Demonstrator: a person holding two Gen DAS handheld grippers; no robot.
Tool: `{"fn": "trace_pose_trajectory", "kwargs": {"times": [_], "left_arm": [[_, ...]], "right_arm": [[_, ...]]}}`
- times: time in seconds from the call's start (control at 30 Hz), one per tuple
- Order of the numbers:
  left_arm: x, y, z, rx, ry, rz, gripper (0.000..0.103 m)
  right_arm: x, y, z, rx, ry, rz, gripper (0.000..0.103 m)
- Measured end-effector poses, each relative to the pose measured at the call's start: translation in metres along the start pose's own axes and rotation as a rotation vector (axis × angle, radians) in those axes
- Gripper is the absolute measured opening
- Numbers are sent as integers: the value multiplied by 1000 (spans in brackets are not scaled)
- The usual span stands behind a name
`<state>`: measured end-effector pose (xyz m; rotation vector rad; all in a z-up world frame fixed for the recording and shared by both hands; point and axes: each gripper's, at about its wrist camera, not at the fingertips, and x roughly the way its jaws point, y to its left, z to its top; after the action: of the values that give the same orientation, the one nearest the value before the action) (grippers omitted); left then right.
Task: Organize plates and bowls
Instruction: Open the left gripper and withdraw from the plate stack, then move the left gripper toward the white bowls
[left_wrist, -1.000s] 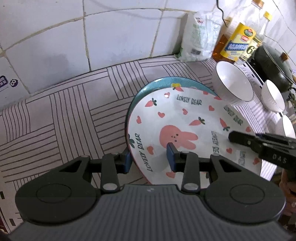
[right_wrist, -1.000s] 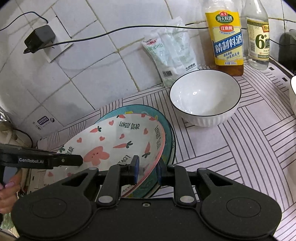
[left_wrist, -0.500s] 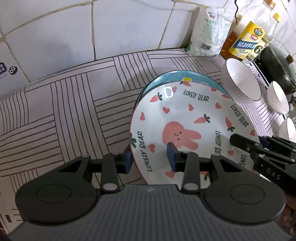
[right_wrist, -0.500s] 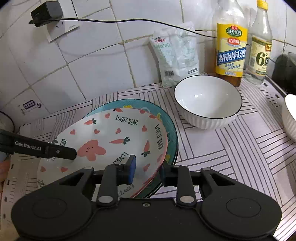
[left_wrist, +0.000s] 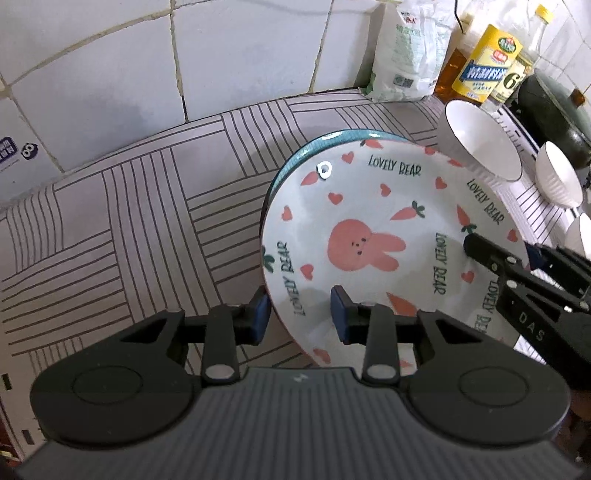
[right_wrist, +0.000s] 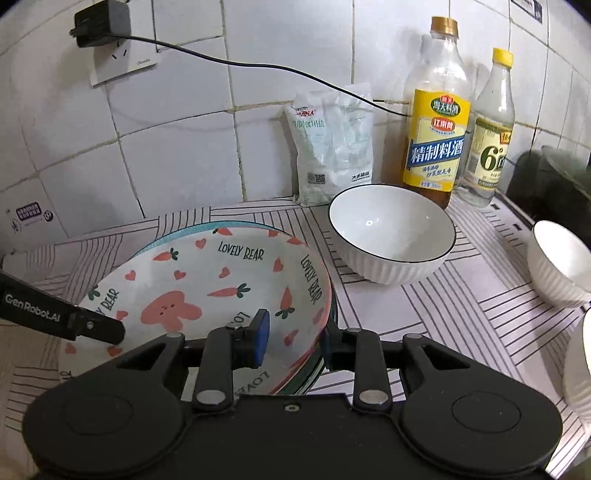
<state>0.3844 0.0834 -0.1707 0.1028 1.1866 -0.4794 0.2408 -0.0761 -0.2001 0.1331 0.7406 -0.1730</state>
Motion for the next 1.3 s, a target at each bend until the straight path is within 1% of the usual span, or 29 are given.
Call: {"fn": "trace_pose_trajectory", "kwargs": {"times": [0.13,0.2,0.33,0.43,0.53,0.67,0.7,0.73,0.8,0.83,0.87,0.93,1.0,1.17,1.3], "left_arm": [[-2,-3,-5,-13,20,6,27],[-4,-4,-7,-22,24,3,25],[-13,-9,-11,-16,14,18,24],[-24,-12,-12,-23,13,25,24],[-38,-17,-14,-25,22,47,24],[-61,-26,-17,-34,16,35,24],[-68,-29,-17,-29,11,39,26],[-75,-34,-18,-20,5,47,28],[-88,-44,-18,-6,-5,63,31],[-94,-49,-18,-2,-11,67,35],[-101,-54,-17,-1,-16,67,36],[-111,-63,-17,-7,-27,67,42],[-119,-74,-18,-17,-37,82,44],[-129,-116,-24,-9,-37,131,53],[-132,-153,-24,-15,-40,137,61]], "right_arm": [[-3,1,-3,-20,1,-20,33],[-1,2,-7,-26,30,-41,33],[-6,-4,-12,18,28,2,32],[-15,-5,-9,-6,28,9,32],[-29,-11,-1,-10,34,45,32],[-55,-15,11,-72,45,60,33],[-62,-17,14,-80,47,62,36],[-70,-20,17,-87,46,66,42],[-85,-25,22,-105,51,84,47],[-91,-28,23,-117,52,92,48],[-99,-32,25,-131,49,101,49],[-111,-41,27,-153,42,129,59],[-120,-52,28,-174,34,151,64],[-140,-86,26,-252,21,176,68],[-154,-120,26,-286,9,188,73]]}}
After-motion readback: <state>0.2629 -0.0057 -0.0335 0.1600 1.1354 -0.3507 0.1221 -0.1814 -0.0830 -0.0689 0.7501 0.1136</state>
